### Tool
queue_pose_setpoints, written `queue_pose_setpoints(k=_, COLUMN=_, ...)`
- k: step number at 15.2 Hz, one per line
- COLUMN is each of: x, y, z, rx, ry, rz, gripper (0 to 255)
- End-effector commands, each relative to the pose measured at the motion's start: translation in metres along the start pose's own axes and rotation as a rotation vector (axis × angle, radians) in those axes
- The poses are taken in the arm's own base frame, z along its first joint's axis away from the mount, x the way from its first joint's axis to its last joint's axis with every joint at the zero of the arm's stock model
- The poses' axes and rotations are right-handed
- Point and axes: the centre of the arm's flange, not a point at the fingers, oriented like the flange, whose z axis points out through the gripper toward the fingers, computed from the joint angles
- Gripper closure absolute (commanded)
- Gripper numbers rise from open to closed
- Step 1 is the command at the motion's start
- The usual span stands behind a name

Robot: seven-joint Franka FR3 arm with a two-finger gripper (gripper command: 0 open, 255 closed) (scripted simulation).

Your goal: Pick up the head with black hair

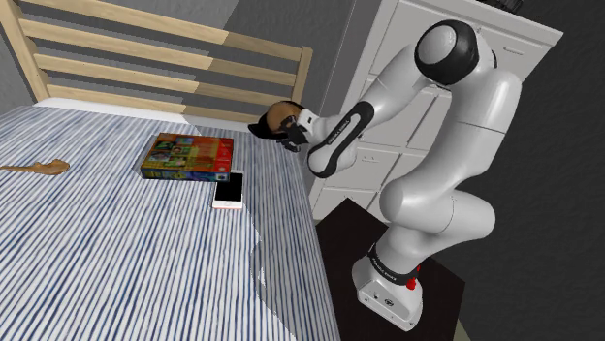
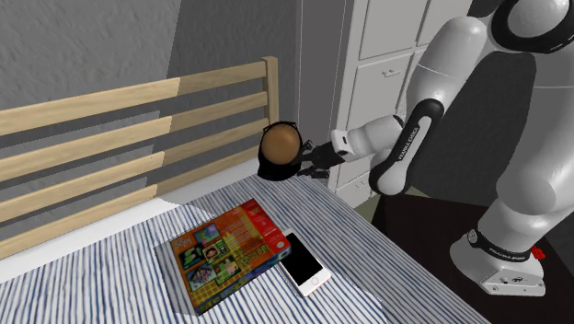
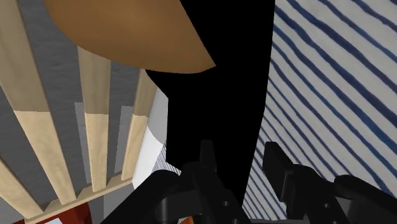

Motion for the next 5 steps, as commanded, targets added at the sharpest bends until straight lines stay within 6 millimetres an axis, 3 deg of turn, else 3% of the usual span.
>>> queue_pose_setpoints(k=1, x=0.0011, y=0.0112, z=-0.0067, rx=-0.003, ry=0.002, rz=-0.004, gripper=255)
queue_pose_setpoints(k=5, x=0.0023, y=0.0204, z=-0.0132, rx=-0.003, ry=0.002, rz=-0.004, gripper=255)
